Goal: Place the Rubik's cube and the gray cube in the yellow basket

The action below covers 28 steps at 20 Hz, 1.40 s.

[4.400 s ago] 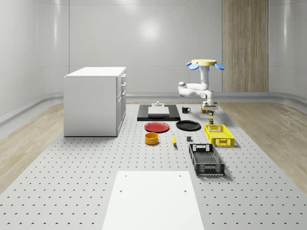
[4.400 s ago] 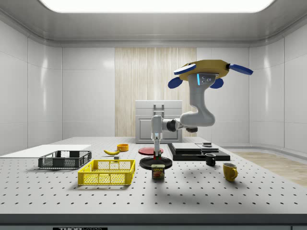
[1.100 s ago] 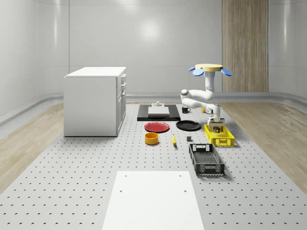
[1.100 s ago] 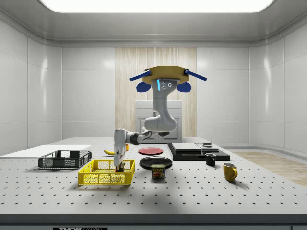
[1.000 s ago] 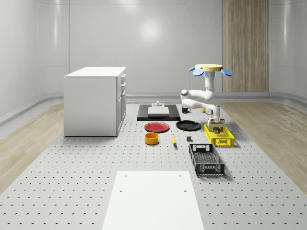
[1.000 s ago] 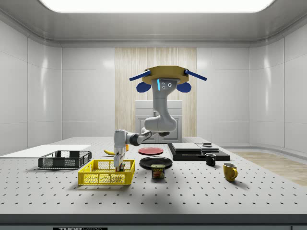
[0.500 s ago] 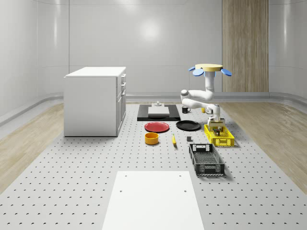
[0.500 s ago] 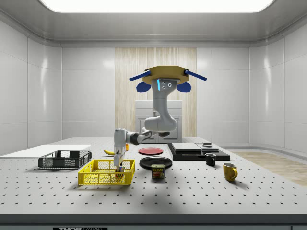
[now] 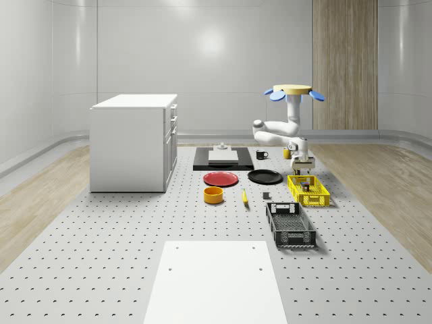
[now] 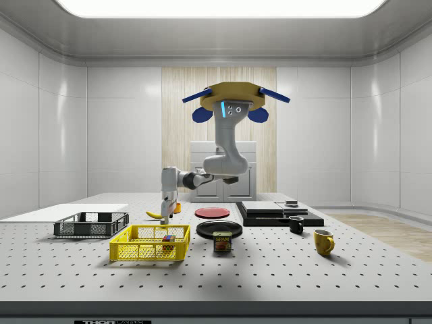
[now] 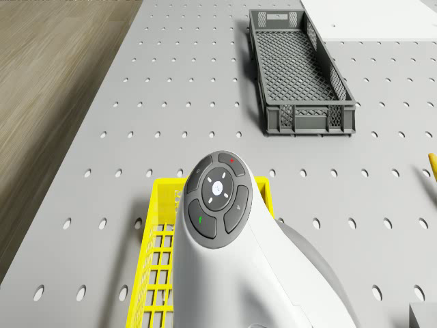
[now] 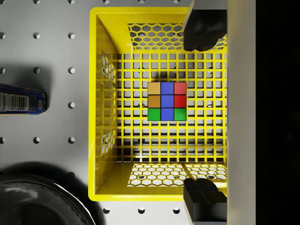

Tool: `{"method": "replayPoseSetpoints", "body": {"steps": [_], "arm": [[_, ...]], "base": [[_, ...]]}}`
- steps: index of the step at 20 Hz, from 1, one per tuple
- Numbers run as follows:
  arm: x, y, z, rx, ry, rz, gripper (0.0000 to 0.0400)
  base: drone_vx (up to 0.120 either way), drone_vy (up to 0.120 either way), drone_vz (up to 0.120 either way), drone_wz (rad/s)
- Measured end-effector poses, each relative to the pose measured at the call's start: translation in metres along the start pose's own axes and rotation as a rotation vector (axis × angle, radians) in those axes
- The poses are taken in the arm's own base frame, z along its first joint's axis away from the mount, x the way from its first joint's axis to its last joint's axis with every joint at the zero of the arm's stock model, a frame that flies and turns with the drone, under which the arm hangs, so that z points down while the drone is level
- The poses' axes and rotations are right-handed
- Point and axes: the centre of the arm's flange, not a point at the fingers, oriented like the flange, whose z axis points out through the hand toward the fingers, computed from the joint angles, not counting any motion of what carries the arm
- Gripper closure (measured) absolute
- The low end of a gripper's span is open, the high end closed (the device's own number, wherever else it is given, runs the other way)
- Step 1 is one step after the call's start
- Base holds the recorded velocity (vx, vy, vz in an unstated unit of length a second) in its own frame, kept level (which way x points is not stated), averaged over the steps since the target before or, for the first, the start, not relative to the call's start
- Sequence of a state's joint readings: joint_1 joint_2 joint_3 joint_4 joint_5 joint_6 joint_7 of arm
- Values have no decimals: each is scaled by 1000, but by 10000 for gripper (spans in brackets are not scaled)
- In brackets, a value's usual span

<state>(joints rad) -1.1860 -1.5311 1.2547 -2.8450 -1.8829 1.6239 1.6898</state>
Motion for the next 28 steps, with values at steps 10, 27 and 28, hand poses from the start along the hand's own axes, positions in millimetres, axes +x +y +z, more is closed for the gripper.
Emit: {"method": "replayPoseSetpoints", "body": {"steps": [10, 27, 28], "arm": [[0, 0, -3, 0, 0, 0, 0], [0, 0, -3, 0, 0, 0, 0], [0, 0, -3, 0, 0, 0, 0]], "base": [[8, -120, 32, 0], [85, -120, 0, 0], [120, -120, 0, 0]]}}
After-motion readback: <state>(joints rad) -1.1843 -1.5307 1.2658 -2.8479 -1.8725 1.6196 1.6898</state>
